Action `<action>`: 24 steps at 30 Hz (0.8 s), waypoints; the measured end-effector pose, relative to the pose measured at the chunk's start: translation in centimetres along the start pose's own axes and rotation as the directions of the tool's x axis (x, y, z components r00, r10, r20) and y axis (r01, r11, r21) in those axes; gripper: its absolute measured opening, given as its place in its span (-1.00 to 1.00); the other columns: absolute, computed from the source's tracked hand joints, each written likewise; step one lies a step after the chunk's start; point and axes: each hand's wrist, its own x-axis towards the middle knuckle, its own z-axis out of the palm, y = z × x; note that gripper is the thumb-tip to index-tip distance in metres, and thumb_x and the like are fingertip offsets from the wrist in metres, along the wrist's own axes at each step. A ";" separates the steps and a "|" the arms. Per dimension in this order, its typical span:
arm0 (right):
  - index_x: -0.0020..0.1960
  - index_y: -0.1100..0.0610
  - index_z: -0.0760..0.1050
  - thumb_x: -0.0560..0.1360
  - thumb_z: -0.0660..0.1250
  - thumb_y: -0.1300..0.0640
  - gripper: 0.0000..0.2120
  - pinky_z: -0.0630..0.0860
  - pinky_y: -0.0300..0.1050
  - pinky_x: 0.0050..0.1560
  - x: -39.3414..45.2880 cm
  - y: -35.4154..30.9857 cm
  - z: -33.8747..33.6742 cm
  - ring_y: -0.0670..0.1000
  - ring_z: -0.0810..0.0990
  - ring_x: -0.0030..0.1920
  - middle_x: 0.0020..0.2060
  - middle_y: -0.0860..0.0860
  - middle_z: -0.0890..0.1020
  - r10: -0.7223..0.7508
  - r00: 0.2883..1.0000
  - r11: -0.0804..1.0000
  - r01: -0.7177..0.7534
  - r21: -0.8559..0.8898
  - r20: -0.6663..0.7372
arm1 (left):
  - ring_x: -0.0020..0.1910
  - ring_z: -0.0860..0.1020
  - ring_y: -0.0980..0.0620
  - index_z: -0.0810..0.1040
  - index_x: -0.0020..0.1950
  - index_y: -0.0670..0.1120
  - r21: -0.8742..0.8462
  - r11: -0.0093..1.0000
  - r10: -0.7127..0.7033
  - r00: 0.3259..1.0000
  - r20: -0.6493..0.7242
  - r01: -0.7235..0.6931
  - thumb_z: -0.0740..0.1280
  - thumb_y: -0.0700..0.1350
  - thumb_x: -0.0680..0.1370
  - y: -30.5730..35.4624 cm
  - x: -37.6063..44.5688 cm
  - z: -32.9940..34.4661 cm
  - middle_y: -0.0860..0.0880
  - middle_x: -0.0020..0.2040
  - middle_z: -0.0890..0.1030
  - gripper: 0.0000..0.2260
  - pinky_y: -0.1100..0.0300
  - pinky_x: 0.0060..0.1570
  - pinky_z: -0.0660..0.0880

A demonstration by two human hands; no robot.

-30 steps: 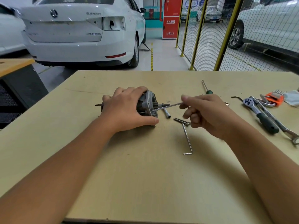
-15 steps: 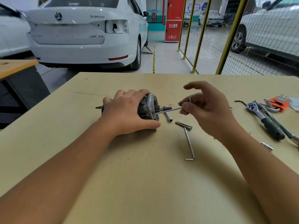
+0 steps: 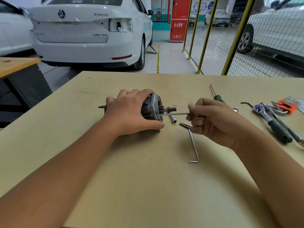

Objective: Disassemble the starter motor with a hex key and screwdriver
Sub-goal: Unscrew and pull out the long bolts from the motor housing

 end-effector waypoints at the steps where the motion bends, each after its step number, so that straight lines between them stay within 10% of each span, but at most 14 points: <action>1: -0.25 0.16 0.51 0.42 0.46 0.11 -0.82 0.43 -0.17 -0.44 0.0 -0.2 0.1 -0.05 0.38 -0.49 -0.30 0.18 0.56 0.040 0.999 0.997 -0.040 0.061 0.014 | 0.33 0.38 -0.02 0.20 0.42 0.39 0.000 1.000 0.001 1.000 0.000 -0.001 0.23 0.69 0.13 0.0 0.0 0.0 0.24 0.34 0.48 -0.09 -0.07 0.04 0.22; 7: -0.07 0.22 0.54 0.58 0.32 -0.01 -0.72 0.42 -0.23 -0.48 0.2 -0.5 0.2 -0.09 0.37 -0.50 -0.28 0.16 0.58 0.155 0.988 0.956 -0.156 0.250 0.025 | 0.34 0.38 -0.02 0.21 0.42 0.39 0.000 1.000 0.003 1.000 0.003 -0.003 0.24 0.69 0.12 -0.2 0.0 0.1 0.24 0.35 0.47 -0.08 -0.07 0.04 0.23; 13: -0.28 0.18 0.55 0.40 0.39 -0.23 -0.56 0.23 -0.30 -0.63 -0.3 -0.8 -0.2 -0.10 0.25 -0.64 -0.46 0.07 0.48 0.349 0.934 0.933 -0.354 0.061 0.071 | 0.34 0.38 -0.03 0.21 0.42 0.38 0.006 1.000 0.001 1.000 0.005 -0.001 0.24 0.69 0.12 -0.2 0.0 0.0 0.23 0.36 0.47 -0.08 -0.08 0.05 0.24; 24: -0.25 0.16 0.47 0.49 0.25 0.16 -0.84 0.22 -0.30 -0.65 -0.1 -0.7 -0.4 -0.14 0.24 -0.63 -0.44 0.02 0.43 0.304 0.945 0.940 -0.318 0.123 0.119 | 0.34 0.39 -0.05 0.22 0.42 0.38 0.005 1.000 -0.007 1.000 -0.001 0.007 0.24 0.71 0.11 -0.3 0.1 0.1 0.22 0.36 0.48 -0.06 -0.07 0.04 0.21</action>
